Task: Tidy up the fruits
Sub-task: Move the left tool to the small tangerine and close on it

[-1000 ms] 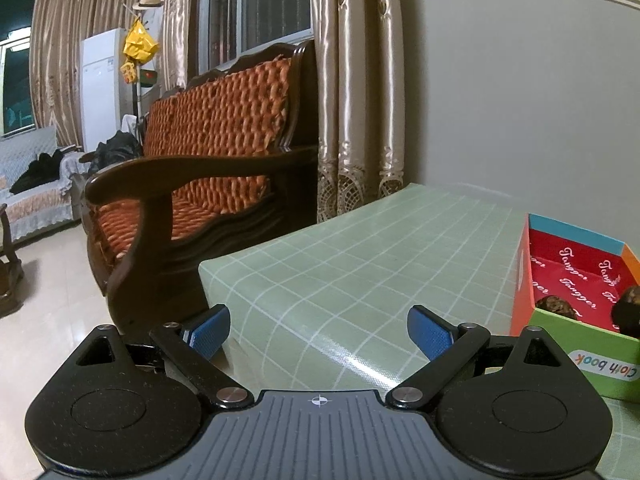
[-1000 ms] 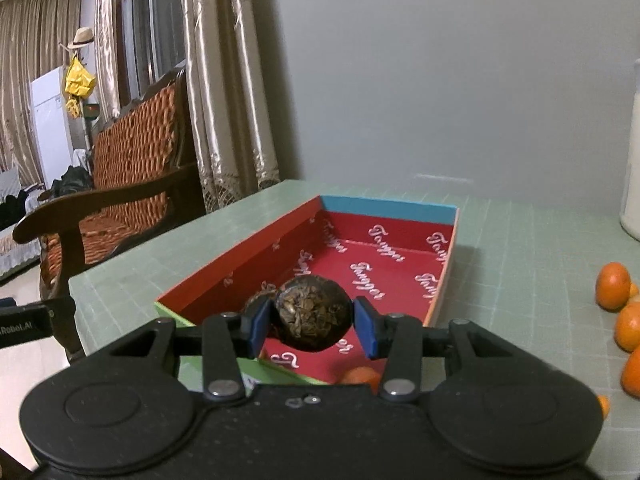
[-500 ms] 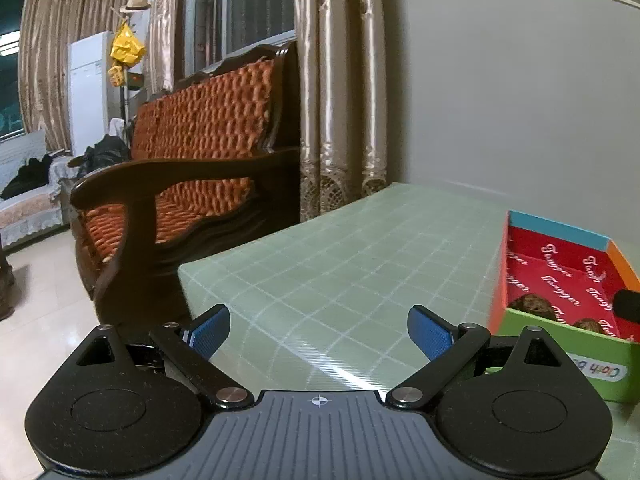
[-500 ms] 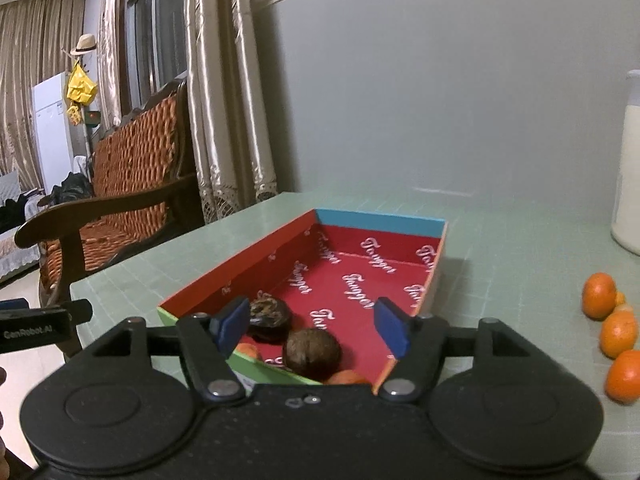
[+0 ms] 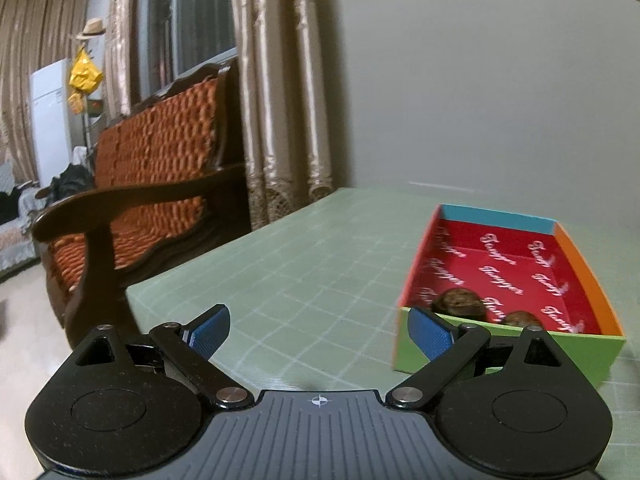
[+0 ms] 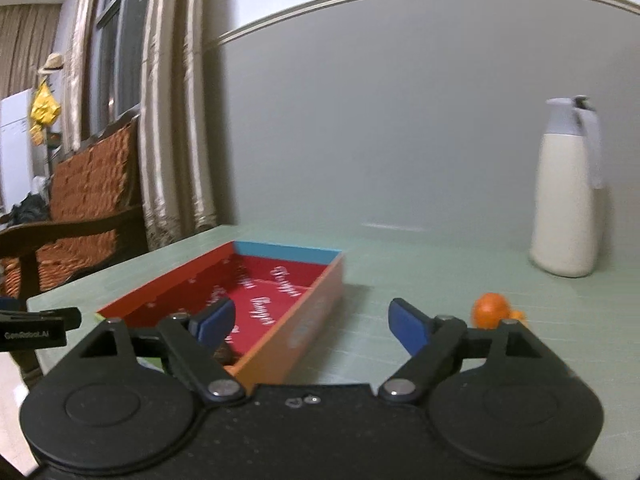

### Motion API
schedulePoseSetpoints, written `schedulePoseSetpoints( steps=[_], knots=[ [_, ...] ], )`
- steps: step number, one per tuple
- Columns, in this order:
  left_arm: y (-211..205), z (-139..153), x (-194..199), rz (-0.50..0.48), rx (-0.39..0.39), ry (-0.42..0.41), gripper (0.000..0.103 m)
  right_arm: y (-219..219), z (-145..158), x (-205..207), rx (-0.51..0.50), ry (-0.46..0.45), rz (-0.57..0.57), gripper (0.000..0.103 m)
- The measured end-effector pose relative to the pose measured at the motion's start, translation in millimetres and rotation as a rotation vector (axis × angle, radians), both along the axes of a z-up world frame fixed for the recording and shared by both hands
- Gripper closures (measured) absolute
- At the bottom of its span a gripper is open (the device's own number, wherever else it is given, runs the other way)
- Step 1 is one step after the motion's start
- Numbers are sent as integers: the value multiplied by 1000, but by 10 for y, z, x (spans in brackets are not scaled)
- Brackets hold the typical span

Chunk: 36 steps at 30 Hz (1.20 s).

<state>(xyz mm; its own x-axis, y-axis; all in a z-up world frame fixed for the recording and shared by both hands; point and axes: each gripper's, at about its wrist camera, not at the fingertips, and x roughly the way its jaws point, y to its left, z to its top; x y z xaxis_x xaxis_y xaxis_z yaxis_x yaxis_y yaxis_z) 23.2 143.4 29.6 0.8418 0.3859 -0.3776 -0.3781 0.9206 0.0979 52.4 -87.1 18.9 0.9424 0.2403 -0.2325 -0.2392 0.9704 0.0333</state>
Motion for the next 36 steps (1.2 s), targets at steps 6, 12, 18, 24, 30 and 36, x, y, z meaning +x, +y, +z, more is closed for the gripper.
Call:
schedulePoseSetpoints(
  steps=[6,12,18,24,30,36],
  knots=[
    [-211,11,44,-42,7,4,8,-240,-65,-2,12,3,-82,19],
    [-492,55,71,-120,5,-17,8,-514,-87,-65,20,-8,-206,12],
    [-866,70,104,-249,7,-33,8,-872,-117,-117,43,-12,-357,6],
    [-1301,55,115,-386,36,-34,8,-1205,-156,-208,67,-2,-479,5],
    [-1714,-6,157,-511,64,-3,8,-1477,-189,-314,89,-5,-586,1],
    [-2069,-93,217,-588,80,32,8,-1655,-234,-414,70,-16,-654,1]
  ],
)
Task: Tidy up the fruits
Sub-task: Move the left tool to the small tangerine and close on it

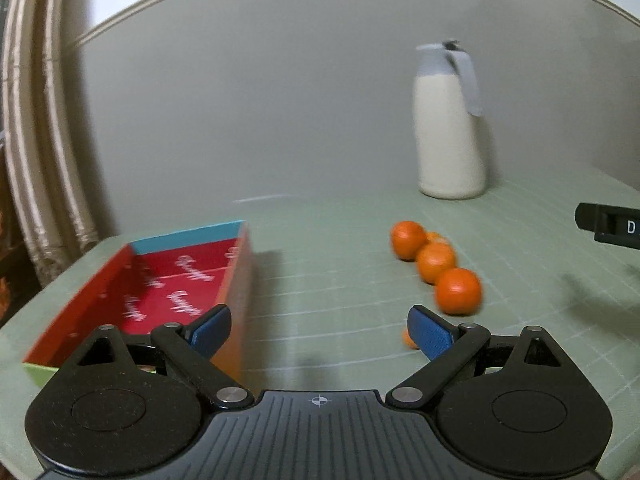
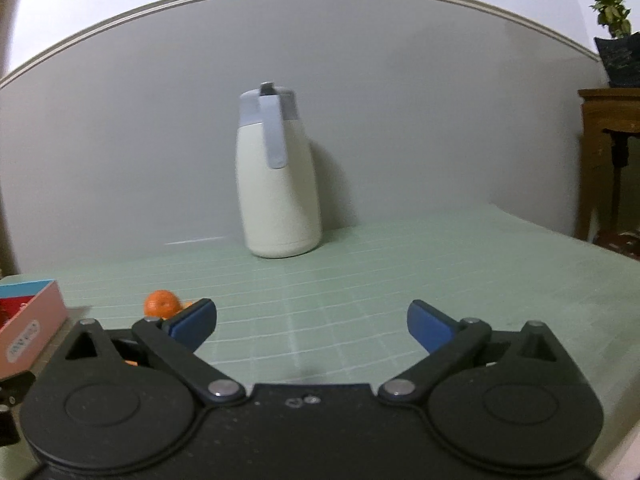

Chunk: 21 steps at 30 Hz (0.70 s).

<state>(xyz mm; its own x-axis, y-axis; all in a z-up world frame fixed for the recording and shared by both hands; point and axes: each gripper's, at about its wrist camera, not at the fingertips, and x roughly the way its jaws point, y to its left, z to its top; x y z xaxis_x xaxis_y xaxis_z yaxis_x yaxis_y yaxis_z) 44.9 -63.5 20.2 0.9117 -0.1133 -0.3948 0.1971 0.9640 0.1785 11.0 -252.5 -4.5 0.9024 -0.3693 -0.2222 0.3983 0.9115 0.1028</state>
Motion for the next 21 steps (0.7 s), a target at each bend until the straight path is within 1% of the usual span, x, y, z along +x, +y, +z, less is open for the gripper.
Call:
schedulePoseSetpoints(
  steps=[4,10,13,14,15,16,21],
  knots=[
    [-180,-56,40,-35,12,23,8,-113,-16,-86,-17,1,-52,1],
    [-391,-135,102,-68,20,64,8,-324,-58,-232,-6,-9,-137,1],
    [-473,-178,141,-86,23,87,9,-404,-81,-290,8,-9,-154,1],
    [-492,-190,152,-90,21,94,10,-427,-91,-303,14,-8,-155,1],
    [-508,-200,163,-95,17,103,16,-446,-96,-303,18,-6,-156,1],
    [-522,-213,182,-100,15,115,20,-465,-103,-311,21,-4,-157,1],
    [-552,-246,239,-93,1,145,21,-500,-101,-306,36,-1,-152,1]
  ],
)
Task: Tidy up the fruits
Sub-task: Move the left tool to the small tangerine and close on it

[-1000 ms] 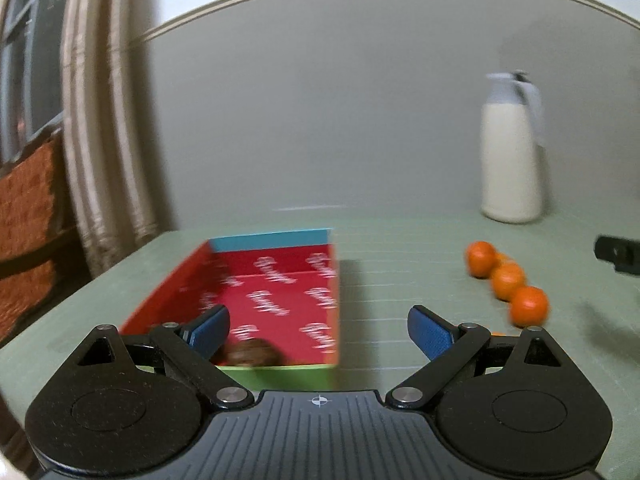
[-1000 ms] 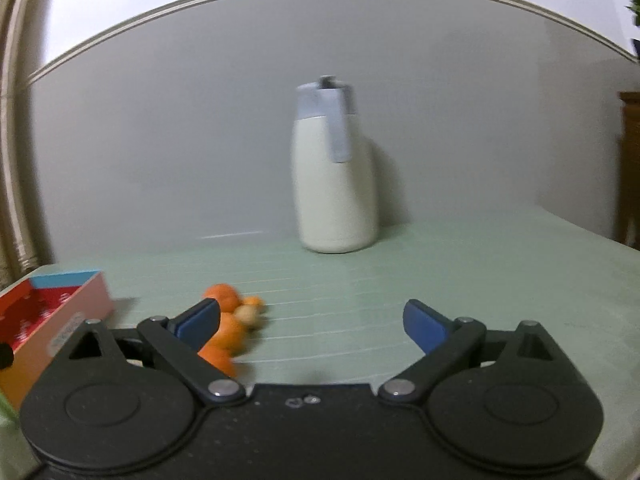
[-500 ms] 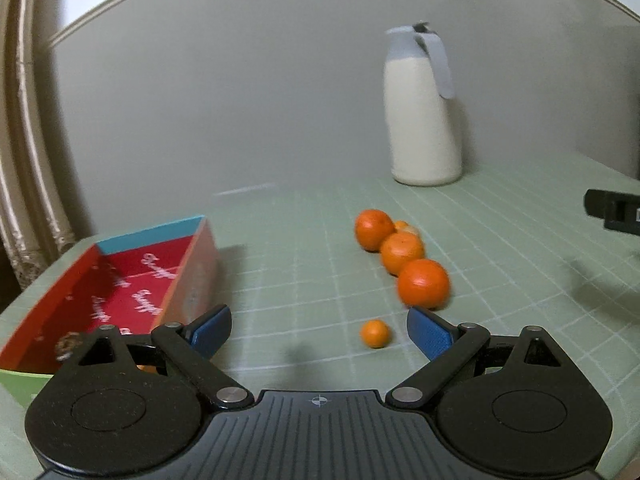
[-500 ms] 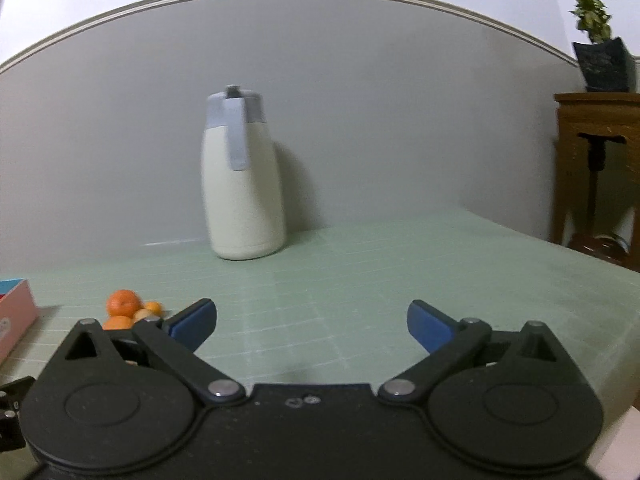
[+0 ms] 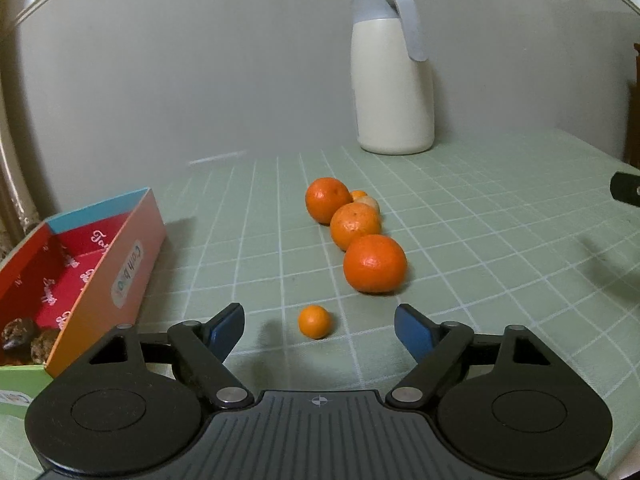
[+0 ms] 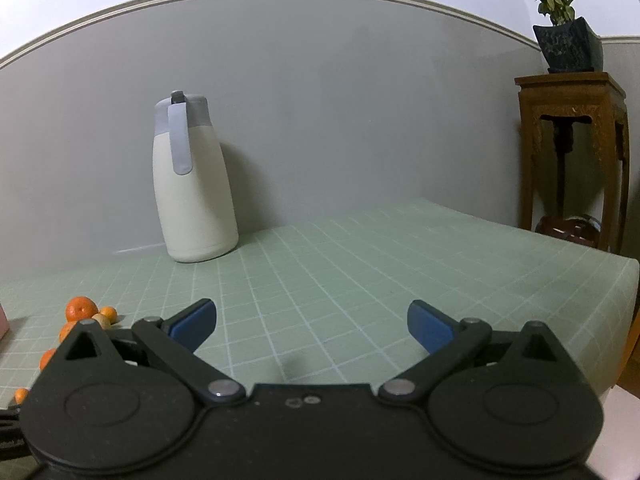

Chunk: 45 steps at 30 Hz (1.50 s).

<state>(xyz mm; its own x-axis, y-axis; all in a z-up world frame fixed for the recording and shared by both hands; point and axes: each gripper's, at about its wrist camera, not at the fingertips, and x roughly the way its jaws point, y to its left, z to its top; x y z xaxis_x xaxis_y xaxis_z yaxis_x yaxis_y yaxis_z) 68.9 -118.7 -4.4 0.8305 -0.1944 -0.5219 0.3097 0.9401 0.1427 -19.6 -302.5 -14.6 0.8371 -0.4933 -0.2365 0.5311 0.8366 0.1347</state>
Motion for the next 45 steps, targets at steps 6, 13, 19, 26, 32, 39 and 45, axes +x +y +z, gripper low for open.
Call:
schedulePoseSetpoints(
  steps=[6,13,19,26,32,39,45],
  knots=[
    [-12,-32,70,-2,-23,36,31,-12,-5,15,3,10,13,1],
    [-35,-34,50,-21,-33,31,51,-18,11,36,15,7,23,1],
    [-51,-35,11,-40,-42,29,65,7,16,59,19,7,39,1],
    [-25,-35,22,-53,-89,53,73,0,11,68,33,12,43,1],
    [-82,-39,42,-53,-67,39,73,-9,16,81,37,17,51,1],
    [-60,-39,84,-57,-99,52,78,-15,7,104,43,23,59,1],
    [-112,-46,14,-74,-53,23,84,23,13,105,29,11,50,1]
  ],
)
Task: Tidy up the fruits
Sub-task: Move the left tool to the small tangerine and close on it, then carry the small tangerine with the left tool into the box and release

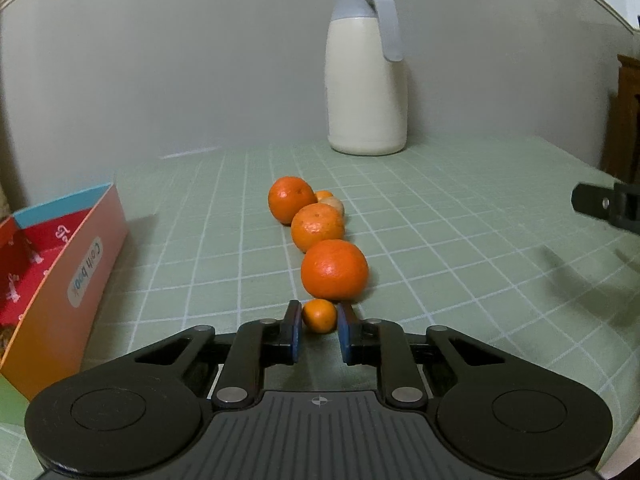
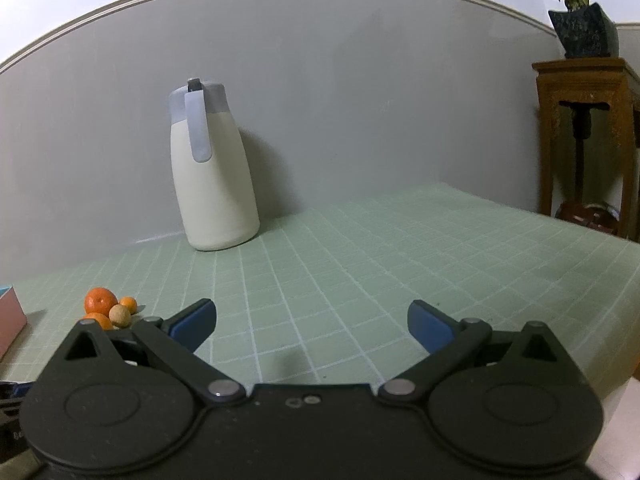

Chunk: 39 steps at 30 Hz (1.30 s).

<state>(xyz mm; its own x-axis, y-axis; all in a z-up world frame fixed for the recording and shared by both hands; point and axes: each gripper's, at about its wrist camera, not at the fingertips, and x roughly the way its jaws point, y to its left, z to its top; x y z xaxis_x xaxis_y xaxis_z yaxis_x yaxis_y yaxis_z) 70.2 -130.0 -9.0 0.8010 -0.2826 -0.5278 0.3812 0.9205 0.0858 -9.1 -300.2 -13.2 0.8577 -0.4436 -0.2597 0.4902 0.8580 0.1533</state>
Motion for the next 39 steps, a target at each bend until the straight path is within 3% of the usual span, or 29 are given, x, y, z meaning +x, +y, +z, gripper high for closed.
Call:
schedulePoseSetpoints(
  steps=[7,15,21,26,30,39],
  knots=[
    [6,35,-41,-1,10,-37,84,12,16,-63,-37,-20,-70,1],
    [124,160,-163,63,49,-161,84,40,7,-64,-31,-15,-54,1],
    [341,269,-215,161,97,-258,84,144,41,2,-38,-18,-22,1],
    [630,345,-210,267,122,-292,84,304,57,71,-46,-15,28,1],
    [908,383,-145,367,134,-285,84,458,74,141,-53,-18,79,1],
    [1525,349,82,559,121,-180,84,885,93,318,-87,-10,203,1]
  ],
)
